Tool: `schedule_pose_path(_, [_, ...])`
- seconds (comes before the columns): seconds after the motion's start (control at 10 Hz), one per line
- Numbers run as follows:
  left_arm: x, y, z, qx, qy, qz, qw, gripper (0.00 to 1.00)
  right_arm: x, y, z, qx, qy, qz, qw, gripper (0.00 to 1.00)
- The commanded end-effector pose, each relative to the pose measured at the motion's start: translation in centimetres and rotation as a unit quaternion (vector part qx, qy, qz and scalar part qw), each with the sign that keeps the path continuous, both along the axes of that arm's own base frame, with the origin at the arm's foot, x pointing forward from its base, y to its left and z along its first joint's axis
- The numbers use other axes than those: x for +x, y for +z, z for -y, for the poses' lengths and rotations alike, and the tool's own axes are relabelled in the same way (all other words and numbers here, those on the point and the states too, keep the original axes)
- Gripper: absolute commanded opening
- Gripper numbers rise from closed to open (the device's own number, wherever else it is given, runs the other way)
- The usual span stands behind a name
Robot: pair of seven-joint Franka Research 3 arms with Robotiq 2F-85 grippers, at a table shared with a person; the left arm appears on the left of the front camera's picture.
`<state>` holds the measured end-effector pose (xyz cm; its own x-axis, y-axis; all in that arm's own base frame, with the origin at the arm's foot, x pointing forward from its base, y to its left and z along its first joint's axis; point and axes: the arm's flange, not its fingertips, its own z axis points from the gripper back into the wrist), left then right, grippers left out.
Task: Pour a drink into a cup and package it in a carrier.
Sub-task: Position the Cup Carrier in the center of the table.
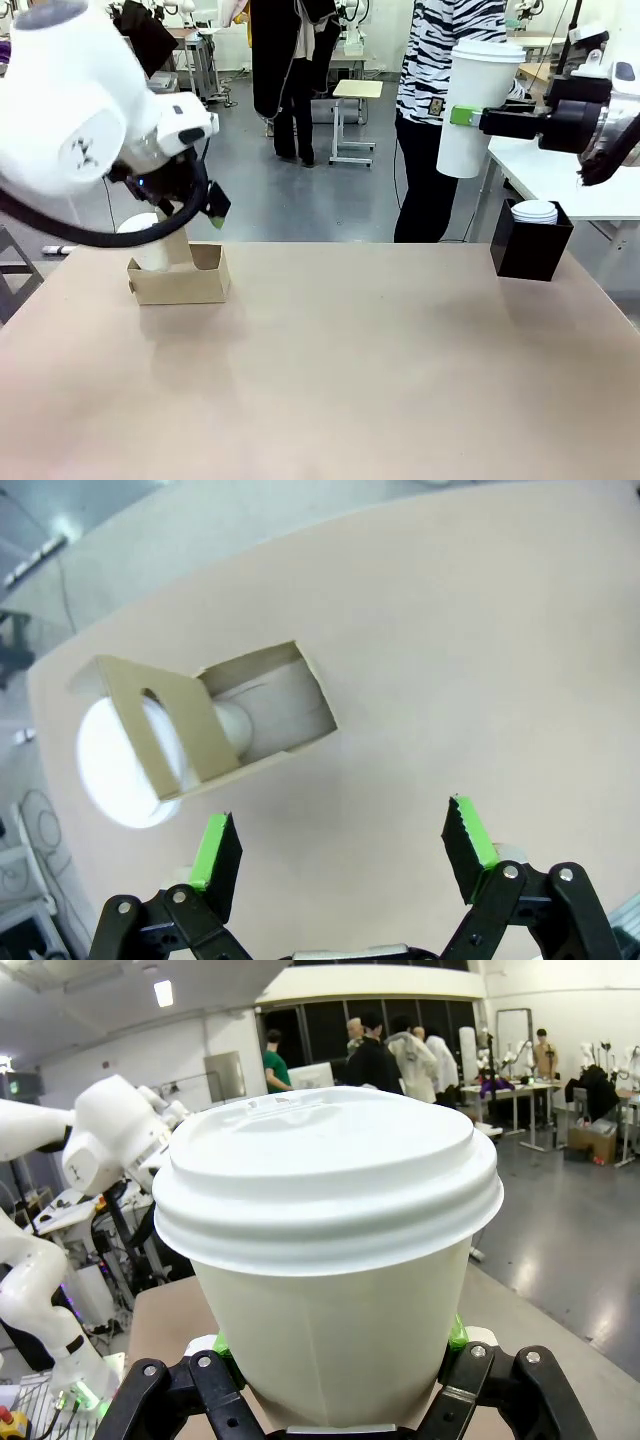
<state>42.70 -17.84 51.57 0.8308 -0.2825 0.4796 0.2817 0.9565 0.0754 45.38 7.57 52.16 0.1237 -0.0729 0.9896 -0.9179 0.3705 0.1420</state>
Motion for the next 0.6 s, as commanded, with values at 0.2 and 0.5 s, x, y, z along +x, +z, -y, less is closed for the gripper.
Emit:
schedule_pose_path(0.2, [4.3, 2.5, -1.4, 0.017, 0.088, -0.015, 0.996, 1.0, 0.4, 0.3, -0.1, -0.003, -0.005, 0.007, 1.0, 0.81])
schedule_pose_path(0.5, [6.9, 2.8, -4.4, 0.003, 0.135, -0.036, 0.99, 1.0, 0.4, 0.3, -0.1, -0.003, -0.005, 0.007, 1.0, 0.81])
